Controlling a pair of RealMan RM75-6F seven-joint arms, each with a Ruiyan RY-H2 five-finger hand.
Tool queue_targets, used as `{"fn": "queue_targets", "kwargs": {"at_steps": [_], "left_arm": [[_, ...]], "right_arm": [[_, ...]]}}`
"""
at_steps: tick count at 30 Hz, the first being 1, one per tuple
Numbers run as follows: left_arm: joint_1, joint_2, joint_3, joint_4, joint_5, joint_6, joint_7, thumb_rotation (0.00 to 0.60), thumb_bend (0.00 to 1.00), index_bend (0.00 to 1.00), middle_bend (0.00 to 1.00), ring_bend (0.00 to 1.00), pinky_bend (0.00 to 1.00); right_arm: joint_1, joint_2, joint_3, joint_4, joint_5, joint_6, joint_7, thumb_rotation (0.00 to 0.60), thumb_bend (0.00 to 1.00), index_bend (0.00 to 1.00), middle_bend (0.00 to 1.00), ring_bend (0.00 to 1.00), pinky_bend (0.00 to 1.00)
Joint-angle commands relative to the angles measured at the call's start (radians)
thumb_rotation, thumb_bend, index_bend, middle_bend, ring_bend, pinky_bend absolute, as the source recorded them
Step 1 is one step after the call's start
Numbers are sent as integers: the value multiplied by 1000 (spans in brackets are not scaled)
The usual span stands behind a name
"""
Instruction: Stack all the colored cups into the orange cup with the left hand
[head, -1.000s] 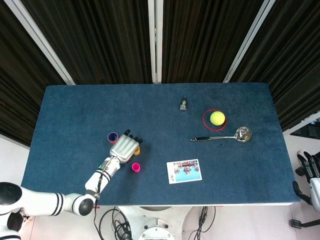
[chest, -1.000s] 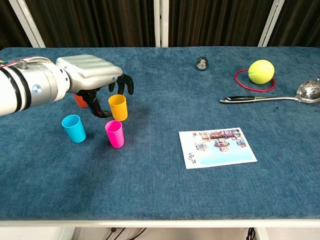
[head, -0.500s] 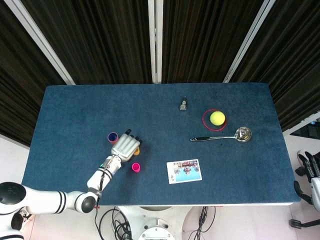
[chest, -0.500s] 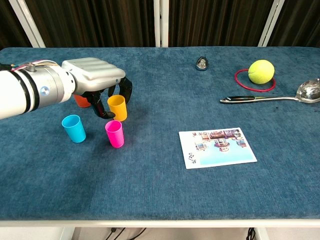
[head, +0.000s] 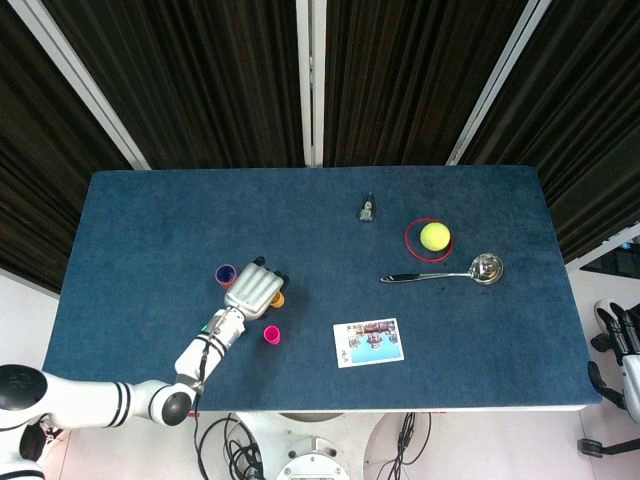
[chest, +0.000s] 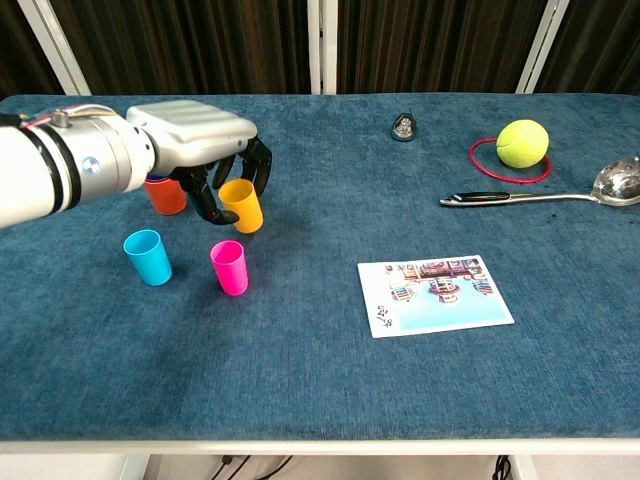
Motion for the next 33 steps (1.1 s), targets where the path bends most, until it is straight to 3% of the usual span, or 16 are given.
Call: {"fn": "queue_targets", "kwargs": {"at_steps": [1, 9, 16, 33], "left_arm": [[-7, 48, -26, -63, -15, 28, 23, 600, 319, 470, 443, 506, 235], [-11, 184, -88, -179, -107, 106, 71, 600, 319, 484, 445, 513, 232], [0, 231, -59, -165, -175, 82, 75, 600, 319, 492, 452, 513, 232], [-11, 201, -2, -73, -233, 36, 77, 600, 319, 491, 452, 510, 232]], "right_arm": [[0, 2, 1, -2, 0, 1, -1, 600, 372, 0, 0, 0, 0], [0, 0, -1, -7, -6, 4, -4, 600, 372, 0, 0, 0, 0], [-4, 5, 0, -17, -11, 17, -10, 600, 371, 0, 0, 0, 0], [-7, 10, 2, -22, -7, 21, -10, 600, 371, 0, 0, 0, 0]]}}
